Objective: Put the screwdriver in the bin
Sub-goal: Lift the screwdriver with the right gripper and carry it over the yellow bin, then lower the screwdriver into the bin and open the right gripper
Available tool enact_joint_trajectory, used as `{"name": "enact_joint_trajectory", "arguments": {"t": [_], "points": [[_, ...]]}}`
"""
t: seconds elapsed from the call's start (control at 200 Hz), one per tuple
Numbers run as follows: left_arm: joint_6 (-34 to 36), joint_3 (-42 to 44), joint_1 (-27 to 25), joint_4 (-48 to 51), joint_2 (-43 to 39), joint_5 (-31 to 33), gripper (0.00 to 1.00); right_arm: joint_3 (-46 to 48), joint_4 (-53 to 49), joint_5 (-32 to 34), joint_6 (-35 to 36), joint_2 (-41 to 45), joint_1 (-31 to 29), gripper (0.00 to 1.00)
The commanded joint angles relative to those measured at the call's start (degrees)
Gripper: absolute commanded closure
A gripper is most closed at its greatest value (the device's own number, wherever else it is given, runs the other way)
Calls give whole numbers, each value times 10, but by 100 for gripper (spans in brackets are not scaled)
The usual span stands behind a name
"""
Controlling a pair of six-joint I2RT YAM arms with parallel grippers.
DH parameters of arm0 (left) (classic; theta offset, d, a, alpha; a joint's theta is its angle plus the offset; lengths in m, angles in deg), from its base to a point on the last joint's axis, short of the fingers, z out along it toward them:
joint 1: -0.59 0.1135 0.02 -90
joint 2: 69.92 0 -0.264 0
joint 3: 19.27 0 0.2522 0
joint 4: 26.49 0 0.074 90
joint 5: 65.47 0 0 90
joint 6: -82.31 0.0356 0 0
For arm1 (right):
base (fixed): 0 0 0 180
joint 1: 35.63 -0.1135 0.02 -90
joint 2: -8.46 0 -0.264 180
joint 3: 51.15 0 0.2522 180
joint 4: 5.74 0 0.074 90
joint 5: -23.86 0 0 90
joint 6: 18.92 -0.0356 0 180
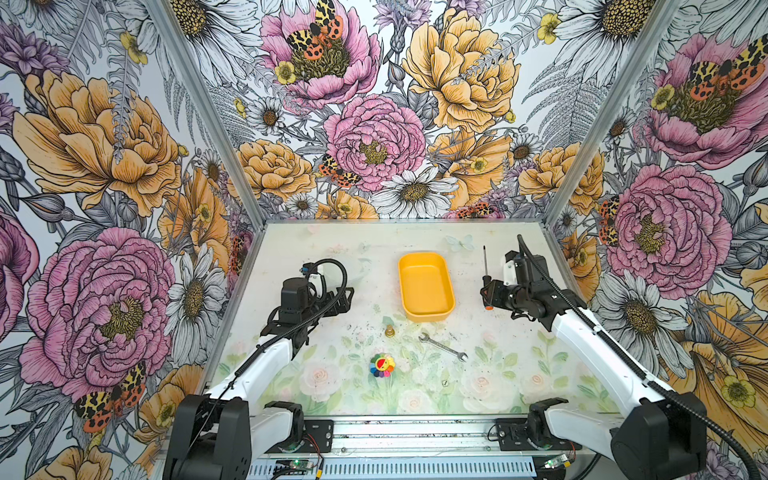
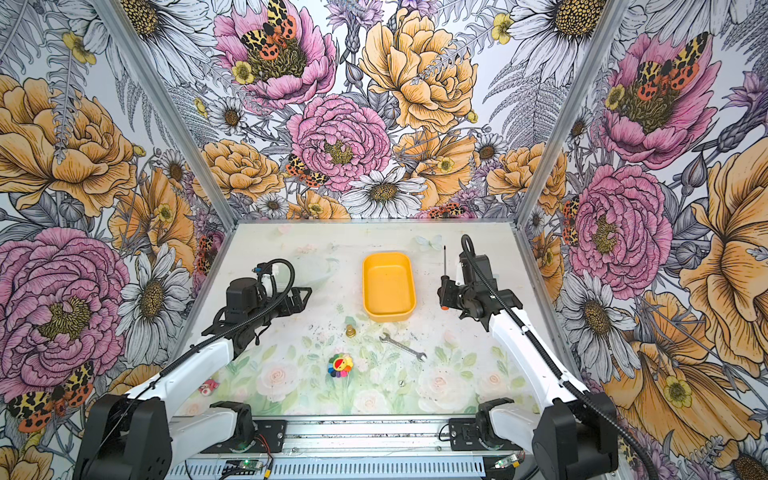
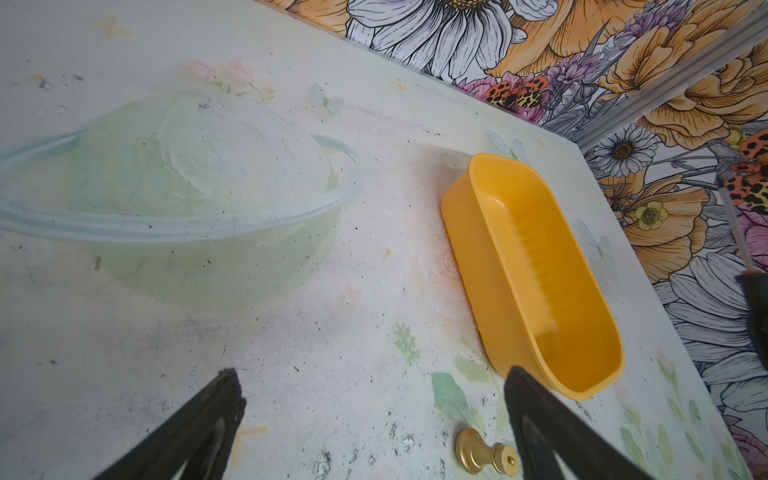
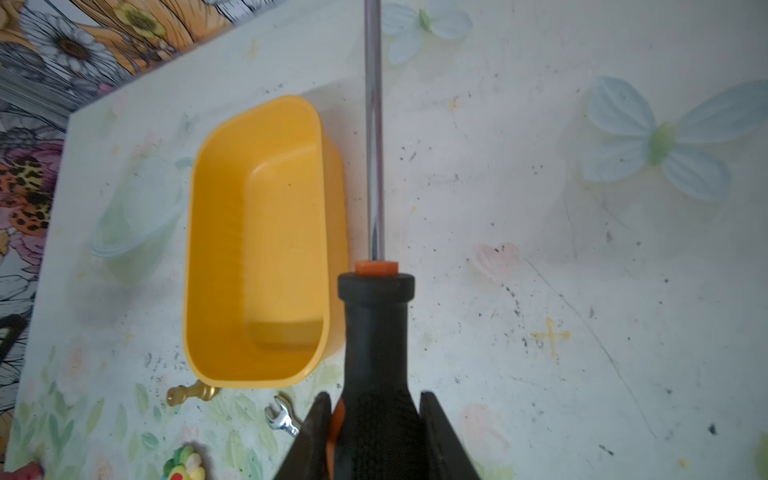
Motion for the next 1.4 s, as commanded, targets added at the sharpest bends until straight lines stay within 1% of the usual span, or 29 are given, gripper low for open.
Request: {"name": "enact_joint_trajectory", "arguments": {"t": [0.0,0.04,0.145,0.195,0.265,0.31,0.51,0.646,0.861,1.016,1.396], "points": [[7,2,-7,1,4,-3,1,-80,0,16,-53,4,-21,100],[6,1,-7,2,5,-4,1,-105,0,49,-68,0,-39,100],[7,1,-9,2,6,-1,1,-156,1,183,-92,-20,-111,100],[7,0,-9,2,6,1,1,-172,2,233,-108,-35,-141,100],[7,-2,-11,2,6,2,1,-185,2,275,-128,-62,-171,100],[7,-3,-12,2,6,2,1,-190,1,287,-139,-83,-184,100],[8,-11,-12,3,16,1,1,-202,-14,292,-183,-177,-223,100],[7,-15,-13,4,22,0,1,-206,-19,281,-190,-225,-235,100],[8,-18,-15,4,28,1,1,-209,-19,272,-191,-269,-251,100],[10,-18,-16,5,34,1,1,-211,-18,257,-190,-300,-255,100],[13,-13,-18,5,32,2,1,-225,-18,244,-174,-358,-261,100]]}}
